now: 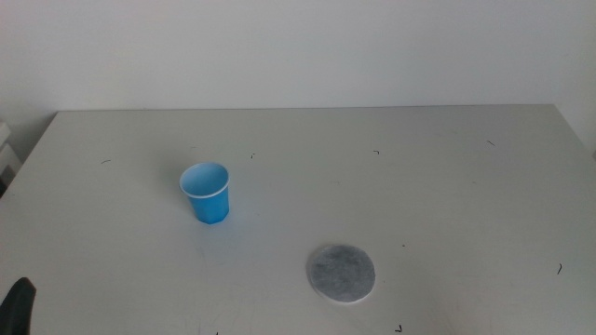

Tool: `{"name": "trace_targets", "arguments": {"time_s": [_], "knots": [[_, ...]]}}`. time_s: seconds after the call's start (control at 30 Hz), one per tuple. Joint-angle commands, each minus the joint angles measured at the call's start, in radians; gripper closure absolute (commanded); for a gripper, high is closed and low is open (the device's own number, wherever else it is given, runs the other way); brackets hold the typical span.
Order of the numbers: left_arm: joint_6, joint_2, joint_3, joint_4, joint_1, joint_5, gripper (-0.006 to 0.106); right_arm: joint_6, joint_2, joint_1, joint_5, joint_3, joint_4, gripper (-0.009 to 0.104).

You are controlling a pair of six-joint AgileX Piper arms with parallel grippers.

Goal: Place an empty cup on a cup mat.

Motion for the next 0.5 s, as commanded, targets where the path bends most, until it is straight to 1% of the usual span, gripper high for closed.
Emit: {"name": "trace_targets", "arguments": {"time_s": [0.0, 0.27, 0.47], "knots": [[-0.027, -0.013, -0.017, -0.012, 0.001, -0.075, -0.005, -0.005, -0.027, 0.001, -0.075, -0.008, -0.014, 0.001], [-0.047, 0.048, -0.143, -0.012, 0.001, -0.056, -0.005, -0.005, -0.027, 0.001, -0.075, -0.008, -0.014, 0.001], [-0.047, 0.136, -0.313, -0.012, 0.001, 0.101, -0.005, -0.005, -0.027, 0.001, -0.075, -0.008, -0.014, 0.001]]}}
